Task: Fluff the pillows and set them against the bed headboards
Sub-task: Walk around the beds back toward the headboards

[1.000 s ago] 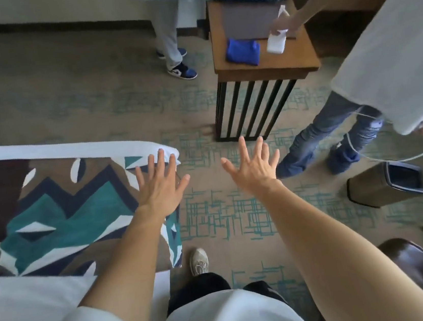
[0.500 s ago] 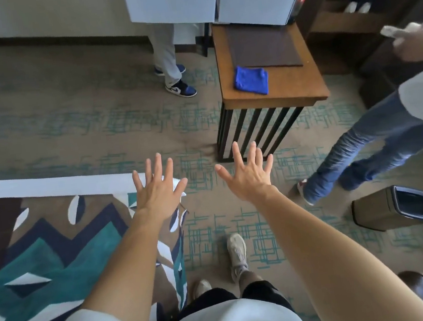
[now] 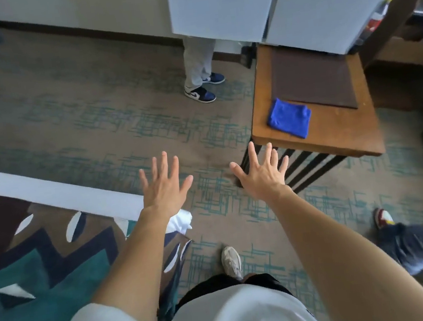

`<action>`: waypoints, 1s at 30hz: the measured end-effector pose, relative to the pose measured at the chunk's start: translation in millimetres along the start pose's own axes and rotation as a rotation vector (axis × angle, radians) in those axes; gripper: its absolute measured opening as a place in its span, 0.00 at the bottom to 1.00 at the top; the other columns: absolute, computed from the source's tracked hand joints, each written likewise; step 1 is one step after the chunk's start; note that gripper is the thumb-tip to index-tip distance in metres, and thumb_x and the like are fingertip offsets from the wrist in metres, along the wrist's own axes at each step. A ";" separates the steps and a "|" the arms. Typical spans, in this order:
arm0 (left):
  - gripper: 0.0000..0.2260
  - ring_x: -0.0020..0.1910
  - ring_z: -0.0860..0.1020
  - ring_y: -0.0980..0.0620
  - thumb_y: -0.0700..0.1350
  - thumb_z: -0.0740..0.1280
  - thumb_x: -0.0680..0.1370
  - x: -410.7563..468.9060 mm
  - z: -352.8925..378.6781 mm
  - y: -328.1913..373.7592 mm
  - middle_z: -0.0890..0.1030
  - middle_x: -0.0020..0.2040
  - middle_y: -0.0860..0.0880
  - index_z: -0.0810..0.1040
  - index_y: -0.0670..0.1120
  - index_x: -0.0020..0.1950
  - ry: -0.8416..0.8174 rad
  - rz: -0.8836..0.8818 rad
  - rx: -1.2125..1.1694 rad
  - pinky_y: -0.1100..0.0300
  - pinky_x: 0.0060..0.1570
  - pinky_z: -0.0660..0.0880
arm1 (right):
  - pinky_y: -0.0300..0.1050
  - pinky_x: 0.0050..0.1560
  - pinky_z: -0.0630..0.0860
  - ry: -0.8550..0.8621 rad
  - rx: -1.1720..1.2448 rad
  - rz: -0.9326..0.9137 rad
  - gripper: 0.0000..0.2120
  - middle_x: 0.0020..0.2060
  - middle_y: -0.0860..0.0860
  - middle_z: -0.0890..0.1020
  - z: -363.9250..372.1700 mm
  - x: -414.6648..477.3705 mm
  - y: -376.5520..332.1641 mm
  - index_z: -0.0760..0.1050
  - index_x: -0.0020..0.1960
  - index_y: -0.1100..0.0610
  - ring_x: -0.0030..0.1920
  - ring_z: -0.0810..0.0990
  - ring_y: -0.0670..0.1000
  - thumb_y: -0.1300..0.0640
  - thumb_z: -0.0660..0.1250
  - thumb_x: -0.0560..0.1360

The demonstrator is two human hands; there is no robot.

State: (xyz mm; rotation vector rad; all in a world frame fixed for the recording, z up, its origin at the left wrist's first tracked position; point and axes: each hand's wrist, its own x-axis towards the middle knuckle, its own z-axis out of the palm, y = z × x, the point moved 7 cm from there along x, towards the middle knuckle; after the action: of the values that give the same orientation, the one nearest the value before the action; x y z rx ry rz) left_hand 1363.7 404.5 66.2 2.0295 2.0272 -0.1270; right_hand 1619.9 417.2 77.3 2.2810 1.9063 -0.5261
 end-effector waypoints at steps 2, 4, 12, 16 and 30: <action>0.33 0.82 0.42 0.42 0.65 0.46 0.83 16.2 -5.1 3.8 0.42 0.84 0.45 0.46 0.49 0.83 0.010 -0.037 -0.006 0.34 0.76 0.41 | 0.67 0.77 0.37 -0.010 -0.015 -0.039 0.42 0.81 0.63 0.43 -8.8 24.7 -1.3 0.39 0.83 0.47 0.81 0.43 0.62 0.25 0.42 0.77; 0.33 0.82 0.43 0.42 0.65 0.46 0.82 29.1 -9.3 4.5 0.43 0.84 0.45 0.47 0.48 0.83 0.022 -0.069 0.002 0.34 0.76 0.42 | 0.67 0.77 0.37 -0.020 -0.026 -0.061 0.42 0.81 0.63 0.43 -16.9 46.3 -4.0 0.39 0.83 0.47 0.81 0.42 0.62 0.25 0.41 0.76; 0.33 0.82 0.44 0.41 0.65 0.46 0.83 77.3 -16.3 -16.5 0.44 0.84 0.45 0.47 0.48 0.83 0.009 -0.186 -0.018 0.34 0.76 0.43 | 0.67 0.77 0.37 -0.067 -0.081 -0.185 0.43 0.81 0.63 0.43 -30.2 127.2 -45.2 0.38 0.83 0.47 0.81 0.43 0.62 0.24 0.39 0.76; 0.34 0.82 0.44 0.41 0.65 0.47 0.83 108.2 -20.3 -38.0 0.45 0.84 0.45 0.48 0.48 0.83 0.009 -0.247 -0.038 0.33 0.76 0.44 | 0.67 0.76 0.36 -0.107 -0.101 -0.242 0.43 0.81 0.63 0.42 -31.5 166.3 -78.8 0.37 0.83 0.47 0.81 0.42 0.62 0.24 0.39 0.76; 0.36 0.82 0.45 0.41 0.67 0.44 0.81 223.2 -50.3 -152.6 0.45 0.84 0.44 0.47 0.48 0.83 0.005 -0.473 -0.140 0.32 0.76 0.47 | 0.68 0.76 0.36 -0.138 -0.226 -0.477 0.43 0.81 0.63 0.40 -60.1 308.0 -263.9 0.36 0.83 0.47 0.81 0.42 0.62 0.24 0.38 0.76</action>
State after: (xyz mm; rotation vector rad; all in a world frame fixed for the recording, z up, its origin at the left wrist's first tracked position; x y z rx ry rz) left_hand 1209.8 630.8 39.3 1.4407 2.4068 -0.0675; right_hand 1419.2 774.4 62.2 1.6108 2.3041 -0.4695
